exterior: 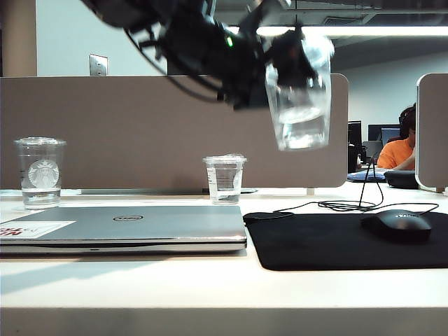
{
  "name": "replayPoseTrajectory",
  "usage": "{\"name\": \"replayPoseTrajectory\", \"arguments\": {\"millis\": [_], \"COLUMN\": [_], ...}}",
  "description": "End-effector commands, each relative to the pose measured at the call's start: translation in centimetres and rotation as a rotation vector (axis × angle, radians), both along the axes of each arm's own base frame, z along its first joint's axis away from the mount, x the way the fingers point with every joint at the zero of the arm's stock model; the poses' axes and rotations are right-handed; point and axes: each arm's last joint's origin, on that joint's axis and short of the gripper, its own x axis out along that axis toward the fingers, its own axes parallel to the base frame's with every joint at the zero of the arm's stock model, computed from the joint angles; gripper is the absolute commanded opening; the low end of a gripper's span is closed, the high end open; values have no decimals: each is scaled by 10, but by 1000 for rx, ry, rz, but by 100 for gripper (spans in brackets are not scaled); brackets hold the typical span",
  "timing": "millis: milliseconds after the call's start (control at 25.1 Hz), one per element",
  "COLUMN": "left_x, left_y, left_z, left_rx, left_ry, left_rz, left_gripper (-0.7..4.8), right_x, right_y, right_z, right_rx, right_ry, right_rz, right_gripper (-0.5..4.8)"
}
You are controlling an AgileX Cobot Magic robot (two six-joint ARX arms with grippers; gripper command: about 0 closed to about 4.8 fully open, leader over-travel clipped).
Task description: Pick up the coffee cup on the middle and place it on the right side of the laptop.
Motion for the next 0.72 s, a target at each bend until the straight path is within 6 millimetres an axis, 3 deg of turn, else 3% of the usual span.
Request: {"name": "replayPoseTrajectory", "arguments": {"millis": [40, 159, 399, 478, 598, 717], "left_x": [-3, 0, 4, 5, 5, 5], "left_y": [-6, -17, -24, -25, -25, -25], "left_z": [-11, -42, -73, -81, -86, -88], "left_rx": [-27, -9, 24, 41, 65, 80], "left_ry": [-64, -60, -36, -20, 2, 17], "left_rz": [99, 131, 146, 145, 146, 144], "left_gripper": [303, 303, 311, 360, 479, 479], "right_x": [-8, -10, -9, -9, -9, -9], "right_y": [0, -1, -1, -1, -1, -1], "right_z": [4, 1, -2, -2, -2, -2], "right_rx": [-10, -45, -64, -65, -65, -65], "right_ry": [-9, 4, 27, 27, 28, 27], "right_rz": [-5, -27, -51, -54, -54, -54], "right_gripper": [-5, -5, -5, -5, -5, -5]}}
